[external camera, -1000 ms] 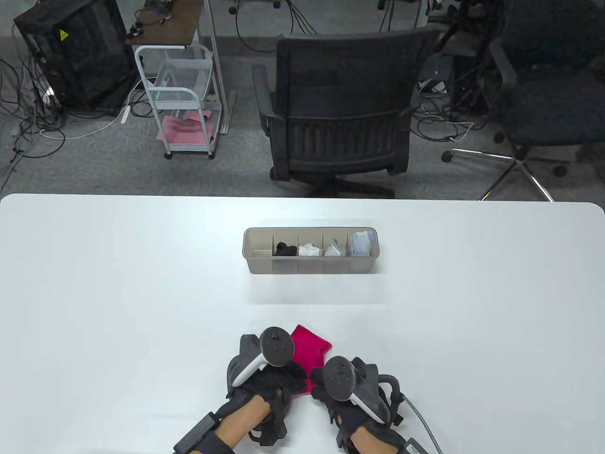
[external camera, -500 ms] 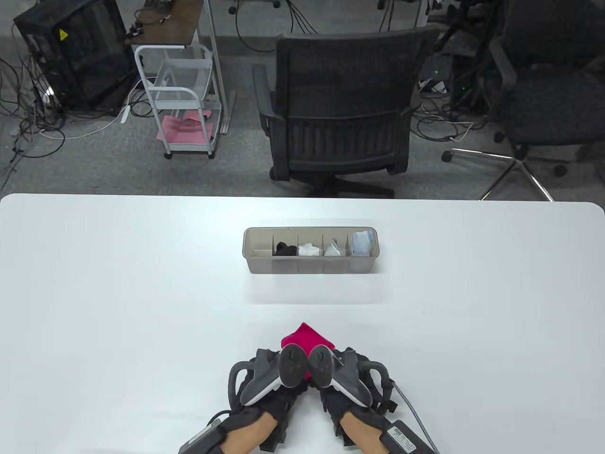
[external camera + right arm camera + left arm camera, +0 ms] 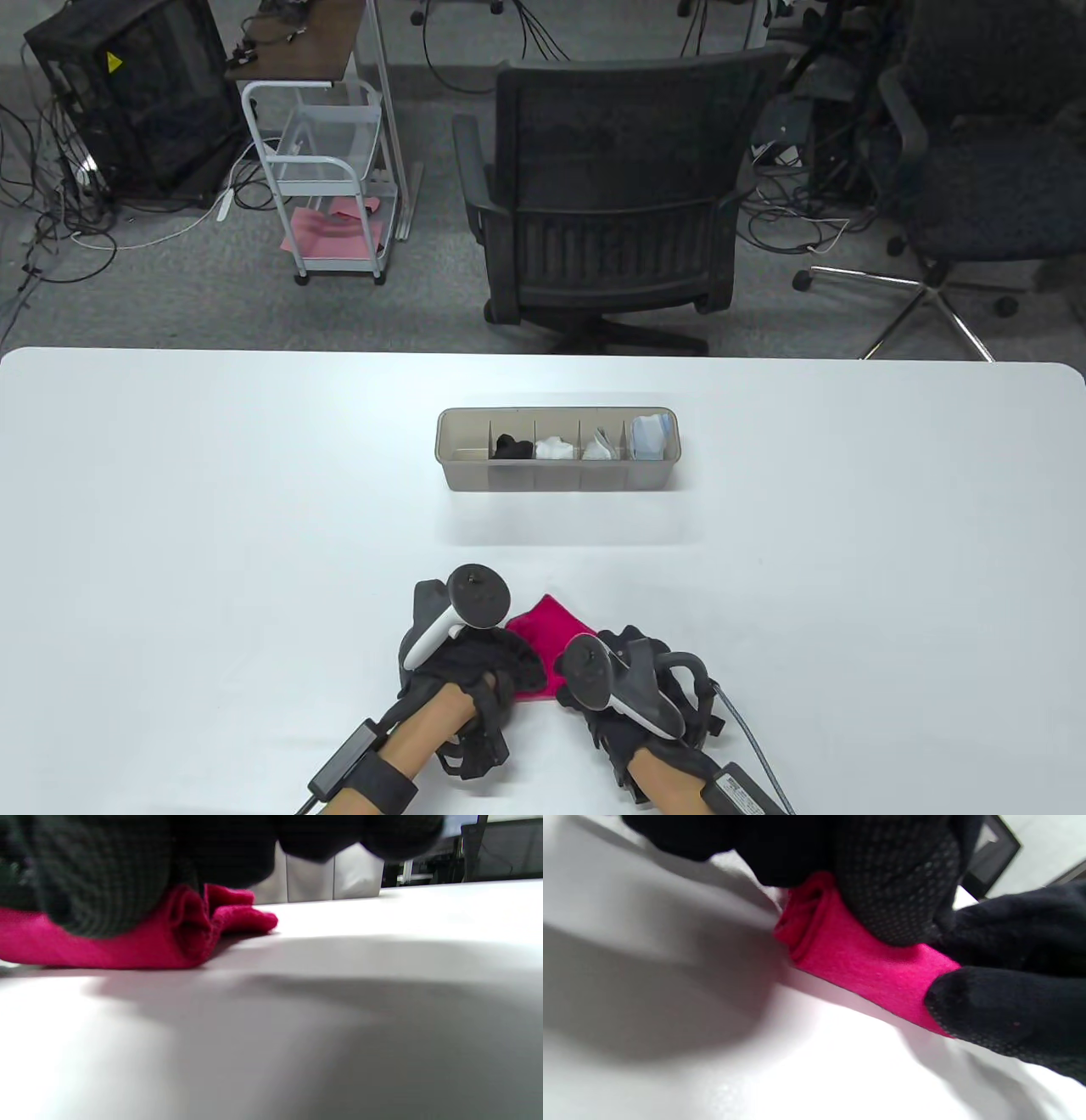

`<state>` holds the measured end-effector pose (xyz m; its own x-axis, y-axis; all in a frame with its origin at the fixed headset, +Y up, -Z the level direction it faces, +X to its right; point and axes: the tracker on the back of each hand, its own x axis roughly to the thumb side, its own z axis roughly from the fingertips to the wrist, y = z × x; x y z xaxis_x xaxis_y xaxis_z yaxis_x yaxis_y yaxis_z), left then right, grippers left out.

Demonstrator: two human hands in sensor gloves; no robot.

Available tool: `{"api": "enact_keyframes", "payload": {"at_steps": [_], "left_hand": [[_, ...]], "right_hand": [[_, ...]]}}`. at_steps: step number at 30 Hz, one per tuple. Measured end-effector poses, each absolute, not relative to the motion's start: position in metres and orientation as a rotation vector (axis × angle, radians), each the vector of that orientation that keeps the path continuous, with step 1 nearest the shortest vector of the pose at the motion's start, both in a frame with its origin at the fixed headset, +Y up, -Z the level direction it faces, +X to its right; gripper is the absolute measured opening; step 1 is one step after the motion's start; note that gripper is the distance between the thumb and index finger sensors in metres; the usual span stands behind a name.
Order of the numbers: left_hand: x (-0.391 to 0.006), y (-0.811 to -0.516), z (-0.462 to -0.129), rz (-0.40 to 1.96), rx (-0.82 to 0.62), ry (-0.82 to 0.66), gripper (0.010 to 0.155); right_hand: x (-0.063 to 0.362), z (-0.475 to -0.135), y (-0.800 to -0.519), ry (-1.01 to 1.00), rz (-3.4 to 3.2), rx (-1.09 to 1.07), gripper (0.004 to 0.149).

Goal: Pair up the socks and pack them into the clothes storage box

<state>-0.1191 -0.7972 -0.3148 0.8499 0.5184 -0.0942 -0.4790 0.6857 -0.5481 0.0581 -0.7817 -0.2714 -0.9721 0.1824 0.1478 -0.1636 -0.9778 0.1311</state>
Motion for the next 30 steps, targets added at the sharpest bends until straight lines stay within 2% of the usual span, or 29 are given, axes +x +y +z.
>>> {"api": "enact_keyframes", "payload": {"at_steps": [1,4,5,8,9,10,11,12,13,15,17,19,21,22,23,25,26,30], "left_hand": [[-0.118,-0.796,-0.314,0.538,-0.557,-0.058,0.037],[-0.109,-0.788,-0.306,0.408,-0.415,-0.074,0.041],[-0.103,-0.782,-0.3,0.326,-0.319,-0.091,0.041],[-0.091,-0.768,-0.285,0.198,-0.178,-0.175,0.042],[-0.089,-0.767,-0.28,0.189,-0.188,-0.209,0.044],[-0.088,-0.768,-0.278,0.191,-0.202,-0.218,0.049],[-0.087,-0.771,-0.277,0.193,-0.247,-0.219,0.06],[-0.087,-0.773,-0.275,0.193,-0.261,-0.22,0.062],[-0.087,-0.776,-0.276,0.175,-0.234,-0.233,0.056],[-0.088,-0.778,-0.28,0.147,-0.203,-0.265,0.053],[-0.092,-0.778,-0.288,0.205,-0.233,-0.262,0.049],[-0.1,-0.78,-0.297,0.304,-0.319,-0.239,0.047],[-0.107,-0.788,-0.305,0.458,-0.489,-0.214,0.045],[-0.112,-0.794,-0.307,0.548,-0.57,-0.158,0.042],[-0.115,-0.798,-0.308,0.606,-0.588,-0.099,0.038],[-0.114,-0.798,-0.309,0.566,-0.553,-0.084,0.035],[-0.112,-0.795,-0.308,0.514,-0.526,-0.091,0.037],[-0.1,-0.776,-0.29,0.342,-0.238,-0.149,0.038]], "right_hand": [[0.059,-0.274,-0.782,0.216,2.921,0.202,0.04],[0.06,-0.281,-0.785,0.28,2.867,0.092,0.038],[0.06,-0.284,-0.786,0.282,2.846,0.05,0.038],[0.057,-0.287,-0.786,0.286,2.852,-0.019,0.037],[0.056,-0.286,-0.786,0.284,2.86,-0.028,0.036],[0.056,-0.286,-0.785,0.28,2.864,-0.035,0.036],[0.055,-0.285,-0.785,0.265,2.869,-0.032,0.036],[0.055,-0.285,-0.785,0.26,2.872,-0.032,0.036],[0.055,-0.284,-0.785,0.259,2.869,-0.03,0.036],[0.057,-0.281,-0.783,0.226,2.842,-0.009,0.037],[0.059,-0.276,-0.776,0.081,2.837,0.083,0.041],[0.059,-0.27,-0.771,0.046,2.931,0.19,0.043],[0.059,-0.266,-0.773,0.093,3.022,0.263,0.046],[0.059,-0.264,-0.775,0.147,3.028,0.272,0.047],[0.058,-0.264,-0.777,0.168,2.982,0.287,0.047],[0.059,-0.267,-0.779,0.207,2.958,0.23,0.043],[0.059,-0.268,-0.78,0.226,2.957,0.208,0.042],[0.059,-0.274,-0.783,0.282,2.897,0.05,0.039]]}}
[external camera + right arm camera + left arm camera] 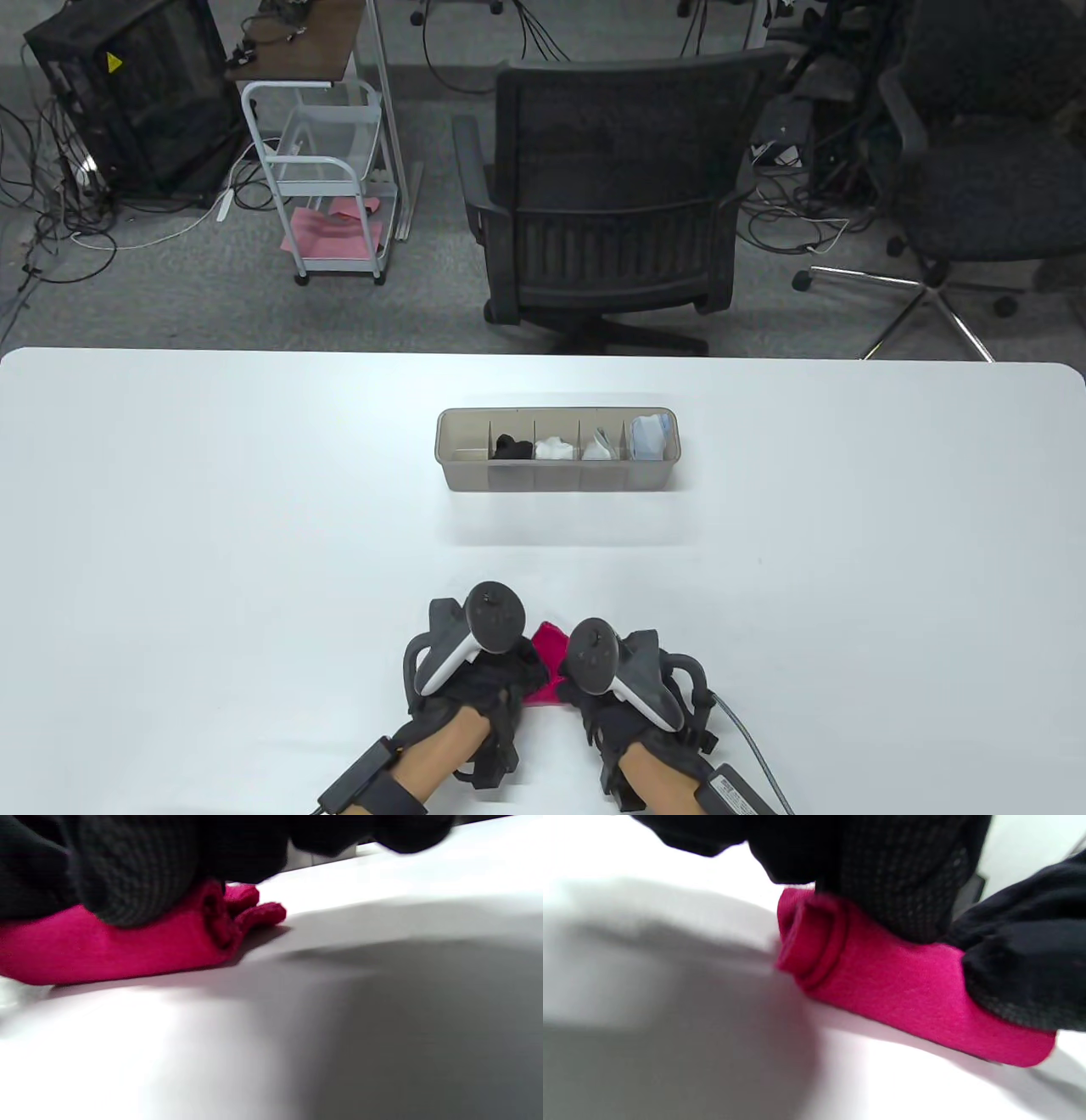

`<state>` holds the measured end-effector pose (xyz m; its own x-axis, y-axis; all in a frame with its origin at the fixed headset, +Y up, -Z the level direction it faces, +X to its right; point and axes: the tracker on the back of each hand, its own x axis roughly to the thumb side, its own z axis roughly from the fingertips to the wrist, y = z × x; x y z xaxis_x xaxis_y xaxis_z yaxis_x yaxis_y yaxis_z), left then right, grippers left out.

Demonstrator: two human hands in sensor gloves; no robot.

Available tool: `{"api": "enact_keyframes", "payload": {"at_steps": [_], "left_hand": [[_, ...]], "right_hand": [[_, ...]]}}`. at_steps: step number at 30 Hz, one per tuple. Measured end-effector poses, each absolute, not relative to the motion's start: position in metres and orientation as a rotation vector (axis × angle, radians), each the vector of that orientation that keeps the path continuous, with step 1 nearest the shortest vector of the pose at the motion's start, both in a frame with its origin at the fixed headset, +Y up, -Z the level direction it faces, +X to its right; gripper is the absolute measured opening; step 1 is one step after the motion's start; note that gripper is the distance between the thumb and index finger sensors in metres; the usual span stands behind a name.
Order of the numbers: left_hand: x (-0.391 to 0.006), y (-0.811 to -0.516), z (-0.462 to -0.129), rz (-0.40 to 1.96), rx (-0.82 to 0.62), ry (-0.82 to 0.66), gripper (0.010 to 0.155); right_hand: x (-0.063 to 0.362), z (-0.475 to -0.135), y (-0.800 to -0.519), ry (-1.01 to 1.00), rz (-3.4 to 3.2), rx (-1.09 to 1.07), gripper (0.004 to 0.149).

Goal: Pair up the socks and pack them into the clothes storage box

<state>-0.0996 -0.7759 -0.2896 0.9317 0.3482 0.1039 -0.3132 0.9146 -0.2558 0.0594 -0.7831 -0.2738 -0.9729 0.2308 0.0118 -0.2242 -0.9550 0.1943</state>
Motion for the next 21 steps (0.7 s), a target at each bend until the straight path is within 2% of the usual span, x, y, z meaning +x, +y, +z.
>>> {"api": "enact_keyframes", "payload": {"at_steps": [2,3,4,6,7,8,9,12,14,16,18,21], "left_hand": [[-0.095,-0.768,-0.28,0.299,-0.198,-0.2,0.042],[-0.092,-0.767,-0.275,0.283,-0.224,-0.235,0.047],[-0.091,-0.769,-0.272,0.272,-0.25,-0.239,0.06],[-0.086,-0.777,-0.27,0.218,-0.274,-0.266,0.066],[-0.085,-0.78,-0.271,0.176,-0.237,-0.263,0.065],[-0.086,-0.78,-0.273,0.158,-0.197,-0.273,0.054],[-0.086,-0.78,-0.279,0.167,-0.192,-0.304,0.052],[-0.094,-0.783,-0.293,0.285,-0.324,-0.25,0.051],[-0.102,-0.79,-0.304,0.427,-0.477,-0.201,0.05],[-0.109,-0.797,-0.309,0.58,-0.631,-0.117,0.048],[-0.113,-0.802,-0.31,0.66,-0.715,-0.043,0.046],[-0.11,-0.796,-0.306,0.554,-0.55,-0.037,0.045]], "right_hand": [[0.06,-0.275,-0.784,0.251,2.89,-0.003,0.037],[0.061,-0.275,-0.784,0.242,2.883,-0.025,0.036],[0.061,-0.276,-0.785,0.231,2.88,-0.035,0.036],[0.062,-0.276,-0.784,0.199,2.892,-0.055,0.035],[0.061,-0.275,-0.782,0.208,2.887,-0.043,0.035],[0.061,-0.274,-0.782,0.2,2.882,-0.028,0.035],[0.062,-0.272,-0.78,0.177,2.884,0.003,0.035],[0.062,-0.261,-0.772,0.022,2.924,0.109,0.041],[0.062,-0.256,-0.771,0.08,2.984,0.211,0.048],[0.061,-0.254,-0.775,0.155,3.001,0.206,0.053],[0.061,-0.257,-0.778,0.159,3.011,0.224,0.051],[0.067,-0.266,-0.781,0.243,2.933,0.145,0.047]]}}
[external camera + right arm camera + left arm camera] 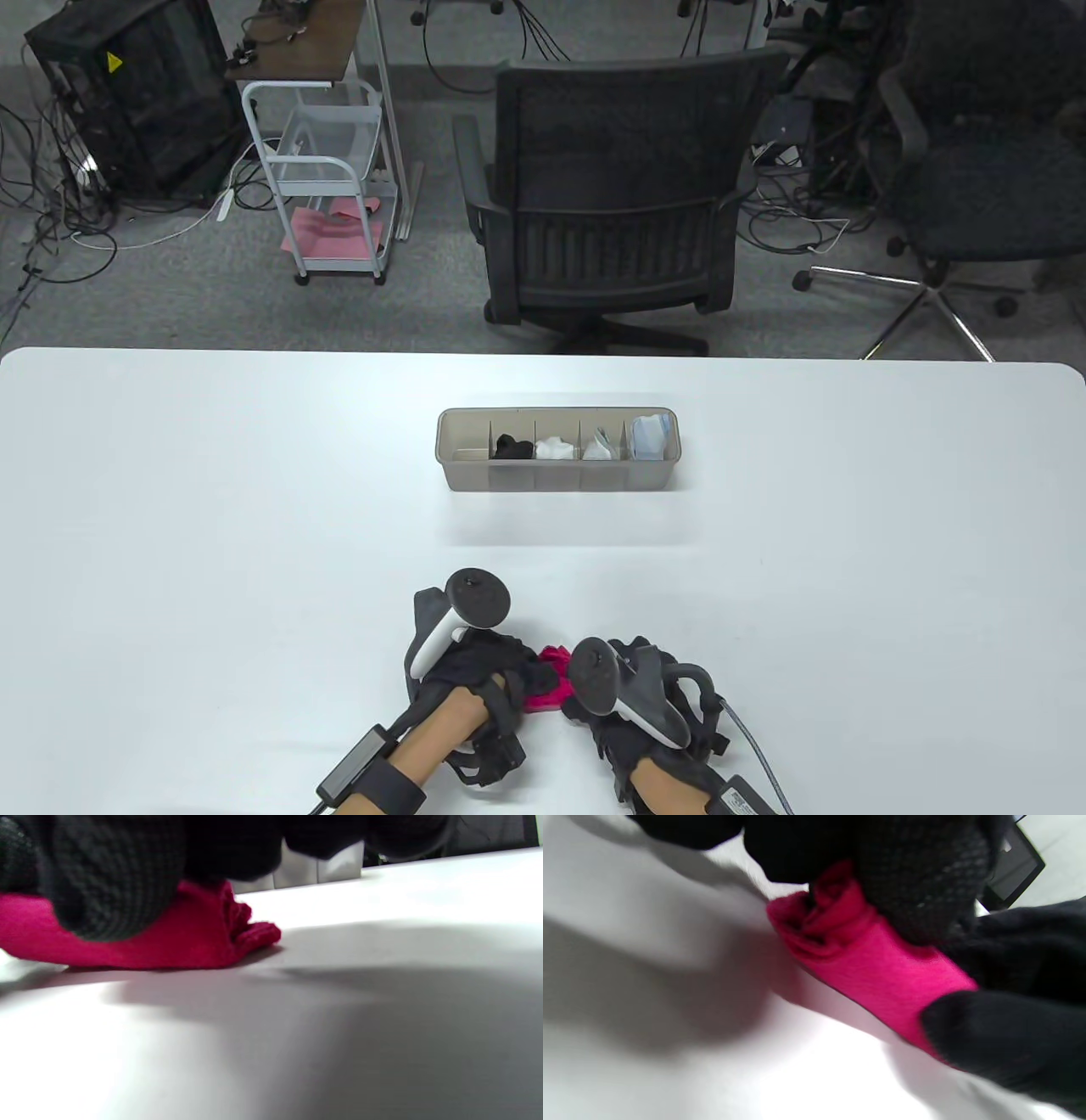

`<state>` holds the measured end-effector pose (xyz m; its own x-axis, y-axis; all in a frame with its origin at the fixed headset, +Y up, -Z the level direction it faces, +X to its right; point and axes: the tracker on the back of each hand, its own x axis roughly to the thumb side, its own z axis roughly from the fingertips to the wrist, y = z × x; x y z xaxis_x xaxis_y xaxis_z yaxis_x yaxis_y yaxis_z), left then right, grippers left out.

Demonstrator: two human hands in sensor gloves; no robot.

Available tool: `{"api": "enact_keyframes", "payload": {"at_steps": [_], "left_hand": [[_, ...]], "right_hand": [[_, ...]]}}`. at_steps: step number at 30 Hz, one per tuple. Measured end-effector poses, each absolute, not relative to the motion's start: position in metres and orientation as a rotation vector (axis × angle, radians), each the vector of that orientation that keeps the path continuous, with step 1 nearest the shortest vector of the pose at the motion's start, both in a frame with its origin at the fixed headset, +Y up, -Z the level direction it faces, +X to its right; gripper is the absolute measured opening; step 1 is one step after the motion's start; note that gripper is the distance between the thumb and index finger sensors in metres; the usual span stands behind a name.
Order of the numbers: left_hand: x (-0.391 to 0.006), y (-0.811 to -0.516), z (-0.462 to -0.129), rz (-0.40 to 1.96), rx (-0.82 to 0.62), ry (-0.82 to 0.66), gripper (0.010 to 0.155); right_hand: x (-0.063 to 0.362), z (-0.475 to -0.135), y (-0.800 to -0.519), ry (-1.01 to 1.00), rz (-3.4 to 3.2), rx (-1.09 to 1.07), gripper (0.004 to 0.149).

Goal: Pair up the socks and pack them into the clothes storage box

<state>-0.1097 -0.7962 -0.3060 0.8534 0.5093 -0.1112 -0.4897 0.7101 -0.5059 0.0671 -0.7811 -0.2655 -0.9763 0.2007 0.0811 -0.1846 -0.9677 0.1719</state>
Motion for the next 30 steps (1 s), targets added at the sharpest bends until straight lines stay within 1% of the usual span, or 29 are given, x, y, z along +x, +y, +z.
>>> {"api": "enact_keyframes", "payload": {"at_steps": [1,3,4,5,6,8,9,10,11,12,13,14,15,16,19,20,21,22,25,26,27,28,29,30], "left_hand": [[-0.106,-0.791,-0.301,0.494,-0.477,-0.053,0.046],[-0.095,-0.777,-0.288,0.367,-0.284,-0.122,0.047],[-0.091,-0.772,-0.283,0.33,-0.226,-0.153,0.047],[-0.085,-0.767,-0.277,0.271,-0.192,-0.207,0.056],[-0.081,-0.767,-0.273,0.236,-0.214,-0.248,0.058],[-0.076,-0.773,-0.269,0.206,-0.261,-0.253,0.064],[-0.075,-0.777,-0.27,0.178,-0.243,-0.262,0.064],[-0.075,-0.78,-0.272,0.133,-0.206,-0.257,0.063],[-0.076,-0.78,-0.275,0.122,-0.185,-0.272,0.057],[-0.078,-0.78,-0.28,0.147,-0.198,-0.292,0.055],[-0.082,-0.779,-0.285,0.185,-0.251,-0.272,0.053],[-0.086,-0.78,-0.289,0.236,-0.297,-0.243,0.051],[-0.093,-0.783,-0.296,0.318,-0.358,-0.221,0.051],[-0.098,-0.787,-0.301,0.398,-0.445,-0.209,0.05],[-0.111,-0.8,-0.309,0.584,-0.63,-0.136,0.048],[-0.114,-0.802,-0.31,0.628,-0.671,-0.086,0.047],[-0.117,-0.804,-0.309,0.661,-0.674,-0.033,0.046],[-0.118,-0.804,-0.31,0.642,-0.622,-0.004,0.045],[-0.111,-0.795,-0.305,0.521,-0.507,-0.032,0.044],[-0.106,-0.789,-0.3,0.448,-0.409,-0.065,0.055],[-0.102,-0.784,-0.297,0.409,-0.335,-0.092,0.058],[-0.094,-0.775,-0.291,0.344,-0.229,-0.169,0.054],[-0.089,-0.769,-0.285,0.3,-0.212,-0.236,0.05],[-0.087,-0.767,-0.282,0.287,-0.204,-0.265,0.046]], "right_hand": [[0.069,-0.268,-0.783,0.285,2.877,0.104,0.046],[0.073,-0.274,-0.785,0.33,2.803,0.036,0.043],[0.074,-0.275,-0.785,0.337,2.793,0.019,0.041],[0.075,-0.277,-0.785,0.343,2.782,-0.007,0.04],[0.077,-0.279,-0.786,0.33,2.781,-0.031,0.04],[0.079,-0.28,-0.787,0.337,2.749,-0.063,0.038],[0.08,-0.28,-0.788,0.353,2.694,-0.105,0.037],[0.08,-0.279,-0.787,0.334,2.682,-0.114,0.037],[0.081,-0.278,-0.786,0.325,2.686,-0.107,0.038],[0.081,-0.275,-0.784,0.287,2.713,-0.073,0.039],[0.081,-0.272,-0.781,0.225,2.748,-0.023,0.041],[0.081,-0.268,-0.777,0.146,2.785,0.028,0.047],[0.079,-0.265,-0.774,0.093,2.835,0.122,0.051],[0.077,-0.261,-0.774,0.054,2.907,0.203,0.053],[0.07,-0.258,-0.777,0.052,3.005,0.291,0.052],[0.068,-0.258,-0.777,0.042,3.002,0.299,0.05],[0.066,-0.259,-0.778,0.064,3.005,0.286,0.048],[0.066,-0.26,-0.779,0.11,2.981,0.269,0.047],[0.067,-0.265,-0.782,0.178,2.909,0.195,0.044],[0.069,-0.268,-0.783,0.183,2.89,0.167,0.043],[0.069,-0.269,-0.783,0.196,2.876,0.146,0.043],[0.07,-0.272,-0.784,0.235,2.856,0.104,0.043],[0.071,-0.273,-0.784,0.254,2.848,0.077,0.042],[0.072,-0.274,-0.785,0.258,2.845,0.064,0.042]]}}
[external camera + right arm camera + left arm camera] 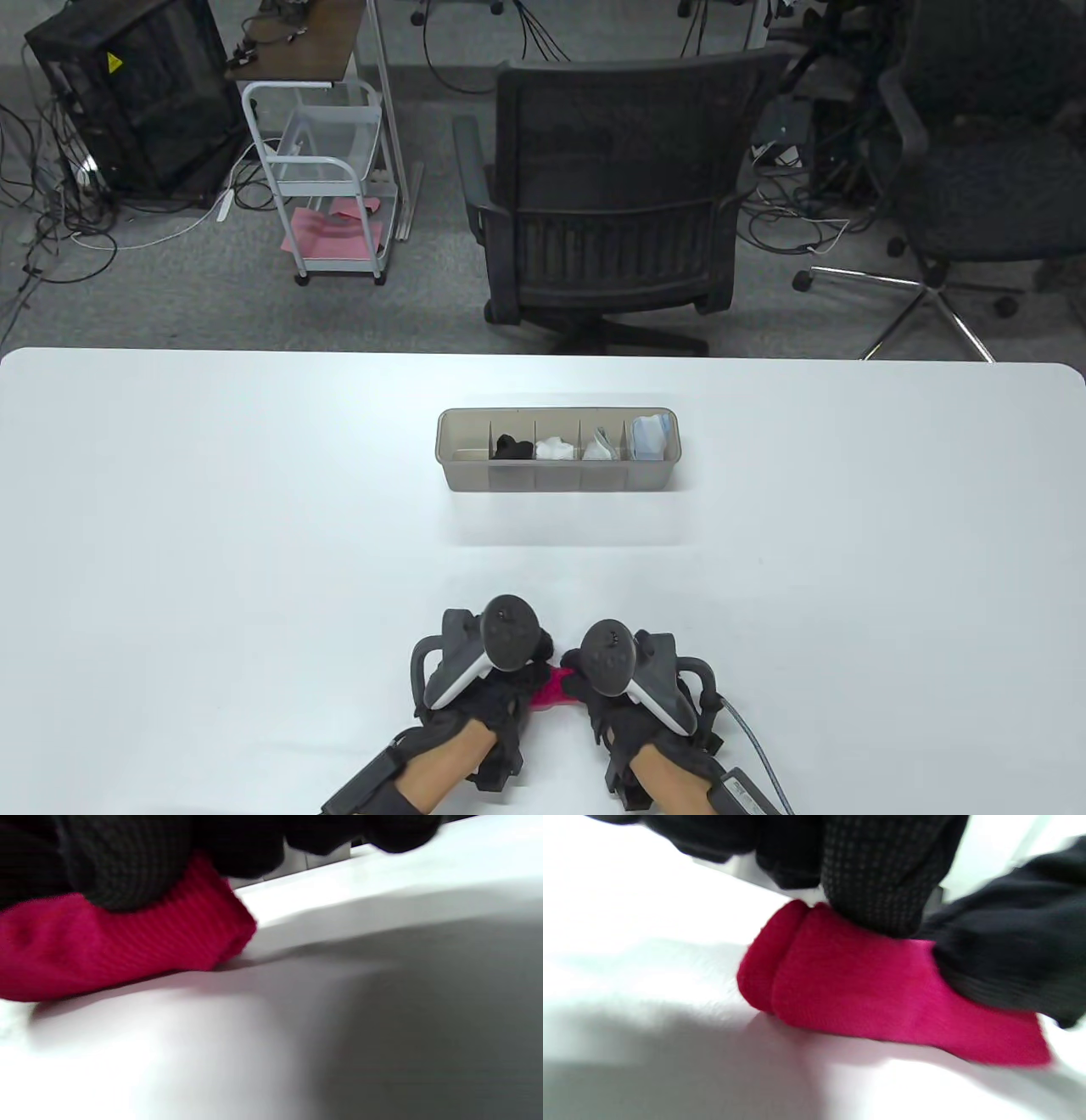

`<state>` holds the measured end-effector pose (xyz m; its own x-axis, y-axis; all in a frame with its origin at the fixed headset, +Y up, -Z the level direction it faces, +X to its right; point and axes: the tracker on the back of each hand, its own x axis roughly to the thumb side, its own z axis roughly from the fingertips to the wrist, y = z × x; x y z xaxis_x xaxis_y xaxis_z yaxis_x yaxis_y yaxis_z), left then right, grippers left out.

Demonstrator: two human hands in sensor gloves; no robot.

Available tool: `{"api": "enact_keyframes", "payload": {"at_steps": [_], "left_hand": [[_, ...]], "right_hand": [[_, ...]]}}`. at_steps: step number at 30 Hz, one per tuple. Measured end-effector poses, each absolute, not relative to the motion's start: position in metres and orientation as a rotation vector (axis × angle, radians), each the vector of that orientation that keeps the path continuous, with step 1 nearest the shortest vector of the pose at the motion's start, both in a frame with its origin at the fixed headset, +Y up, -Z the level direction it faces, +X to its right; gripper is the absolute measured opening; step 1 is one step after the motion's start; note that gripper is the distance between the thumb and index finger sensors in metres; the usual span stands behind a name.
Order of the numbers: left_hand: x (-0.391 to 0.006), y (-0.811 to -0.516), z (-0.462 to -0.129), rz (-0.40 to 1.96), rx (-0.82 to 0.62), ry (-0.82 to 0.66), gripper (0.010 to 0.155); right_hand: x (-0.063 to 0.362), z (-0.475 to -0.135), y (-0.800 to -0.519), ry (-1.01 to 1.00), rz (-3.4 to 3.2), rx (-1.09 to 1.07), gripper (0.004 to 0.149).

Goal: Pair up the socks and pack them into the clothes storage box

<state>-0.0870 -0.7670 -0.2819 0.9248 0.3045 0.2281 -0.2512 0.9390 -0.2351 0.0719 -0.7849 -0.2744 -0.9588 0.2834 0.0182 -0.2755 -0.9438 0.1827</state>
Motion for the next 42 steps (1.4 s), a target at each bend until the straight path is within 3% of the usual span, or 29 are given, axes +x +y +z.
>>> {"api": "enact_keyframes", "payload": {"at_steps": [4,8,13,15,17,21,23,25,29,31,32,33,34,35,36,37,39,42], "left_hand": [[-0.08,-0.772,-0.271,0.233,-0.237,-0.326,0.06],[-0.08,-0.777,-0.277,0.184,-0.198,-0.332,0.061],[-0.093,-0.785,-0.299,0.353,-0.395,-0.274,0.059],[-0.102,-0.792,-0.31,0.471,-0.523,-0.232,0.059],[-0.106,-0.795,-0.314,0.535,-0.555,-0.221,0.058],[-0.095,-0.79,-0.303,0.47,-0.433,-0.297,0.057],[-0.082,-0.788,-0.293,0.355,-0.376,-0.378,0.065],[-0.072,-0.788,-0.287,0.227,-0.348,-0.379,0.072],[-0.061,-0.794,-0.287,0.074,-0.243,-0.401,0.07],[-0.062,-0.793,-0.291,0.136,-0.27,-0.408,0.072],[-0.064,-0.793,-0.292,0.167,-0.31,-0.412,0.062],[-0.067,-0.791,-0.293,0.216,-0.333,-0.402,0.061],[-0.068,-0.79,-0.294,0.234,-0.332,-0.393,0.07],[-0.07,-0.788,-0.295,0.241,-0.331,-0.387,0.07],[-0.073,-0.786,-0.297,0.252,-0.338,-0.387,0.058],[-0.074,-0.785,-0.297,0.277,-0.344,-0.389,0.07],[-0.077,-0.784,-0.299,0.335,-0.389,-0.398,0.069],[-0.082,-0.782,-0.299,0.373,-0.406,-0.407,0.07]], "right_hand": [[0.081,-0.281,-0.79,0.336,2.723,-0.038,0.042],[0.085,-0.28,-0.79,0.348,2.611,-0.068,0.044],[0.085,-0.276,-0.778,0.133,2.725,0.109,0.043],[0.083,-0.276,-0.779,0.15,2.768,0.117,0.042],[0.082,-0.278,-0.783,0.201,2.775,0.069,0.041],[0.088,-0.286,-0.793,0.322,2.709,-0.075,0.041],[0.091,-0.288,-0.797,0.365,2.67,-0.115,0.04],[0.094,-0.289,-0.799,0.373,2.652,-0.13,0.04],[0.098,-0.289,-0.8,0.46,2.588,-0.143,0.039],[0.102,-0.288,-0.798,0.49,2.574,-0.119,0.04],[0.106,-0.288,-0.796,0.506,2.56,-0.085,0.041],[0.11,-0.287,-0.793,0.516,2.522,-0.033,0.044],[0.112,-0.286,-0.792,0.52,2.485,-0.001,0.046],[0.116,-0.285,-0.789,0.543,2.369,0.05,0.047],[0.119,-0.284,-0.788,0.581,2.238,0.092,0.05],[0.121,-0.284,-0.788,0.61,2.136,0.112,0.054],[0.122,-0.284,-0.788,0.713,1.891,0.138,0.057],[0.123,-0.285,-0.784,0.71,1.991,0.194,0.06]]}}
